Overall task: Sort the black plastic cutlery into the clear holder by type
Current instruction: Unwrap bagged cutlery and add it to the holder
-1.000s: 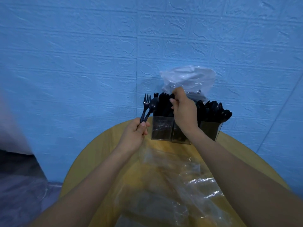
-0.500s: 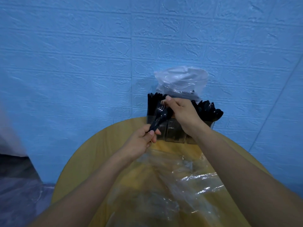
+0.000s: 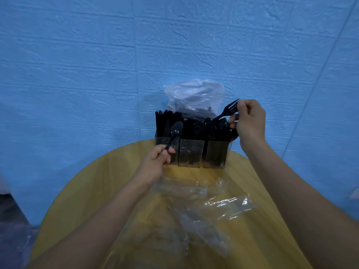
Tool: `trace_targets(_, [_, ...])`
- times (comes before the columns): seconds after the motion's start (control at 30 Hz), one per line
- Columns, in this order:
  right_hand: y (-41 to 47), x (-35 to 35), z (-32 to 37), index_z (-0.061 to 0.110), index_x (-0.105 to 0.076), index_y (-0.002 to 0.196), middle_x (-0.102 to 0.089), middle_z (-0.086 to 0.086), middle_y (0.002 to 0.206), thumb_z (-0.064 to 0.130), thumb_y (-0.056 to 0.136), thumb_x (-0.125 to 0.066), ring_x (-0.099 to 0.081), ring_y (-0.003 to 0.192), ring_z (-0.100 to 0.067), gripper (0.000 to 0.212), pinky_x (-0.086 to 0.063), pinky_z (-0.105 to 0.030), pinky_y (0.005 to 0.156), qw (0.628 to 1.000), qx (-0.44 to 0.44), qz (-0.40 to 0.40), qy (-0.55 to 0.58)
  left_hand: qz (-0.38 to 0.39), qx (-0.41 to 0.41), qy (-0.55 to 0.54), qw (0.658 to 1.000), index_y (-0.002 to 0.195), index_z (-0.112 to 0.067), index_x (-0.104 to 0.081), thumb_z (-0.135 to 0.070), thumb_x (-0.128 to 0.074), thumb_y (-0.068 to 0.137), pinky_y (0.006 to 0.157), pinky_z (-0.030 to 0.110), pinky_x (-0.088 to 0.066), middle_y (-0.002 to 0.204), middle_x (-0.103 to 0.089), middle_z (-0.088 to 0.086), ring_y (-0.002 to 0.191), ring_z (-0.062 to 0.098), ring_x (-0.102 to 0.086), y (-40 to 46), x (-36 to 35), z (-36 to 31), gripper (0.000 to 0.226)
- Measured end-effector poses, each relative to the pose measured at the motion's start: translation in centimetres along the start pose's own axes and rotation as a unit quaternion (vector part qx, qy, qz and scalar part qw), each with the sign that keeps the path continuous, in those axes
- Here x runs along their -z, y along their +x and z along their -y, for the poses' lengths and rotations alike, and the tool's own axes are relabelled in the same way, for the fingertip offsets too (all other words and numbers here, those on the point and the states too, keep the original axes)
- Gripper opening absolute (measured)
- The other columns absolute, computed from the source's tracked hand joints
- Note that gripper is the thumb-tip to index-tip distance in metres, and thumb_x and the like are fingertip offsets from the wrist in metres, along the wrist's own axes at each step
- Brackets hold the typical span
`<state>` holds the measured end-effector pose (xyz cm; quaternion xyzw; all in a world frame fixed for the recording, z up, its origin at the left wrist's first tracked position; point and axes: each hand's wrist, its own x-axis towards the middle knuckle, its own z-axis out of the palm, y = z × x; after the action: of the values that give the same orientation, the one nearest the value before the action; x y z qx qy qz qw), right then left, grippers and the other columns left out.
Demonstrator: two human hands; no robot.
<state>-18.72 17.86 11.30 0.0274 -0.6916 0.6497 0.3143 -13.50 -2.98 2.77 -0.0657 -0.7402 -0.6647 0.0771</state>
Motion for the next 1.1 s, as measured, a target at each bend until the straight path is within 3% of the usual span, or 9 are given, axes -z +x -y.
trace_targets(0.1, [-1.0, -0.8, -0.6, 0.02, -0.045, 0.082, -0.052, -0.003, 0.066, 0.015, 0.1, -0.041, -0.054, 0.046, -0.003, 0.02, -0.045, -0.017, 0.047, 0.993, 0.091, 0.012, -0.072, -0.003, -0.006, -0.001, 1.0, 0.096, -0.016, -0.058, -0.009, -0.032, 0.102, 0.043, 0.006, -0.031, 0.069, -0.044, -0.002, 0.041, -0.004, -0.04, 0.2, -0.4, 0.2, 0.027])
trace_targets(0.2, [-1.7, -2.0, -1.4, 0.015, -0.045, 0.089, -0.051, 0.005, 0.059, 0.015, 0.1, -0.043, -0.056, 0.051, -0.008, 0.011, -0.053, -0.03, 0.057, 0.981, 0.153, 0.028, -0.12, 0.002, -0.013, 0.002, 1.0, 0.095, -0.018, -0.059, -0.01, -0.033, 0.102, 0.043, 0.007, -0.031, 0.069, -0.045, -0.003, 0.042, -0.004, -0.04, 0.1, -0.6, 0.3, 0.028])
trace_targets(0.37, [-2.4, -4.0, -2.9, 0.013, -0.044, 0.094, -0.052, 0.002, 0.066, 0.013, 0.099, -0.044, -0.062, 0.062, -0.022, 0.005, -0.054, -0.045, 0.066, 0.964, 0.164, 0.09, -0.186, 0.004, -0.02, -0.005, 1.0, 0.095, -0.018, -0.059, -0.01, -0.034, 0.102, 0.044, 0.006, -0.03, 0.068, -0.045, -0.003, 0.041, -0.004, -0.04, 0.2, -0.4, 0.4, 0.027])
trace_targets(0.53, [-2.4, -5.2, -5.1, 0.005, -0.048, 0.116, -0.048, 0.005, 0.074, 0.007, 0.093, -0.055, -0.061, 0.071, -0.023, 0.024, -0.051, -0.039, 0.066, 0.948, 0.161, 0.116, -0.251, 0.006, -0.028, -0.005, 1.0, 0.098, -0.016, -0.06, -0.01, -0.034, 0.101, 0.044, 0.006, -0.031, 0.069, -0.045, -0.003, 0.042, -0.004, -0.04, 0.2, -0.3, 0.5, 0.026])
trace_targets(0.7, [-2.6, -5.7, -6.2, 0.0, -0.062, 0.117, -0.051, -0.009, 0.112, 0.004, 0.09, -0.06, -0.048, 0.09, -0.013, 0.028, -0.047, -0.026, 0.084, 0.908, 0.218, 0.132, -0.332, 0.006, -0.031, -0.001, 1.0, 0.098, -0.019, -0.06, -0.012, -0.035, 0.101, 0.046, 0.008, -0.031, 0.069, -0.048, -0.004, 0.044, -0.003, -0.039, 0.3, -0.2, 0.6, 0.026])
trace_targets(0.8, [-2.9, -5.5, -5.2, 0.001, -0.063, 0.119, -0.05, -0.007, 0.112, 0.009, 0.094, -0.055, -0.05, 0.098, -0.014, 0.027, -0.036, -0.011, 0.085, 0.926, 0.224, 0.115, -0.281, 0.012, -0.039, 0.005, 0.999, 0.098, -0.02, -0.06, -0.013, -0.035, 0.101, 0.046, 0.008, -0.031, 0.069, -0.048, -0.004, 0.044, -0.003, -0.04, 0.4, -0.5, 0.4, 0.026])
trace_targets(0.87, [-3.4, -4.8, -3.9, 0.004, -0.065, 0.116, -0.056, 0.001, 0.097, 0.017, 0.098, -0.049, -0.053, 0.085, -0.004, 0.028, -0.036, -0.005, 0.076, 0.956, 0.177, 0.124, -0.196, 0.019, -0.049, 0.003, 0.999, 0.096, -0.02, -0.06, -0.012, -0.035, 0.101, 0.047, 0.008, -0.031, 0.067, -0.047, -0.004, 0.043, -0.002, -0.039, 0.5, -1.0, 0.3, 0.026])
trace_targets(1.0, [-4.2, -2.8, -2.8, 0.02, -0.064, 0.093, -0.056, 0.009, 0.063, 0.019, 0.096, -0.054, -0.052, 0.053, 0.001, 0.01, -0.041, -0.017, 0.052, 0.975, 0.02, 0.218, -0.029, 0.044, -0.059, 0.012, 0.997, 0.093, -0.024, -0.06, -0.013, -0.037, 0.101, 0.048, 0.009, -0.031, 0.066, -0.048, -0.005, 0.045, -0.001, -0.038, 1.0, -2.7, 0.3, 0.027])
trace_targets(1.1, [-3.3, -0.6, -2.6, 0.017, -0.056, 0.083, -0.053, 0.008, 0.054, 0.004, 0.09, -0.06, -0.048, 0.047, -0.003, 0.016, -0.037, -0.017, 0.047, 0.977, -0.048, 0.199, 0.059, 0.06, -0.067, 0.046, 0.995, 0.093, -0.027, -0.061, -0.013, -0.04, 0.1, 0.06, 0.016, -0.04, 0.072, -0.053, -0.006, 0.062, 0.001, -0.048, 1.5, -4.7, 0.1, 0.026])
